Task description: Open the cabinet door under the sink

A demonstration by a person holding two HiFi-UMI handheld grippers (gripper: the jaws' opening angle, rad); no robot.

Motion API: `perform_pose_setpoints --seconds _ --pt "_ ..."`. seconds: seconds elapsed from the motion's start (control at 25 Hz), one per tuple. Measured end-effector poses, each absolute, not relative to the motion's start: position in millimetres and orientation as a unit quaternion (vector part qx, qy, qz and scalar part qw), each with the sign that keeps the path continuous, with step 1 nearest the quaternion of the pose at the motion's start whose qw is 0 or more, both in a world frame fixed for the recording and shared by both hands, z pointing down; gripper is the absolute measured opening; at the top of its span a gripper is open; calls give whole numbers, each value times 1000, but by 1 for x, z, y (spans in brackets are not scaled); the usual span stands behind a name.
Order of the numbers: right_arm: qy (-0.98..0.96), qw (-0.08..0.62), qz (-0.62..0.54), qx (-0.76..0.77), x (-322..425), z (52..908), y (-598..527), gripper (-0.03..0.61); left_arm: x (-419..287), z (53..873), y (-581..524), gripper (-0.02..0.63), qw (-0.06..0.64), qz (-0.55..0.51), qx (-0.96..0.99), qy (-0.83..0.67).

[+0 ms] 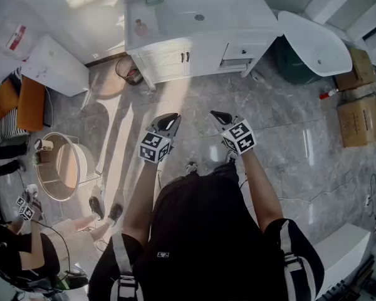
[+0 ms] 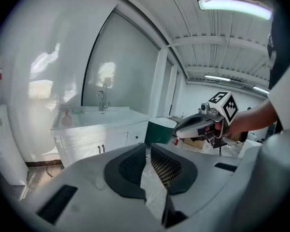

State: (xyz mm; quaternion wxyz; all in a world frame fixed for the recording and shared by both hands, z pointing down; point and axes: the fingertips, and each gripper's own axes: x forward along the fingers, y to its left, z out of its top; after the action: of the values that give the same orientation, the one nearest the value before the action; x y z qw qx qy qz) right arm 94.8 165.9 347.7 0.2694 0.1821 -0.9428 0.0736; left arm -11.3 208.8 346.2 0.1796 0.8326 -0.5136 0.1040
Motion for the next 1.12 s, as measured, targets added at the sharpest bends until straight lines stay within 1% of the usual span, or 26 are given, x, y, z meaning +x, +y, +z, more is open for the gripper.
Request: perform_pose_setpoints --seconds 0.8,1.0,1.12 --pt "-931 283 88 211 89 366 158 60 -26 355 199 40 187 110 843 -493" --pt "-927 281 96 227 73 381 132 60 -53 347 183 40 190 81 834 -511" --pt "-924 276 110 239 58 395 107 60 -73 352 165 40 191 92 831 -514"
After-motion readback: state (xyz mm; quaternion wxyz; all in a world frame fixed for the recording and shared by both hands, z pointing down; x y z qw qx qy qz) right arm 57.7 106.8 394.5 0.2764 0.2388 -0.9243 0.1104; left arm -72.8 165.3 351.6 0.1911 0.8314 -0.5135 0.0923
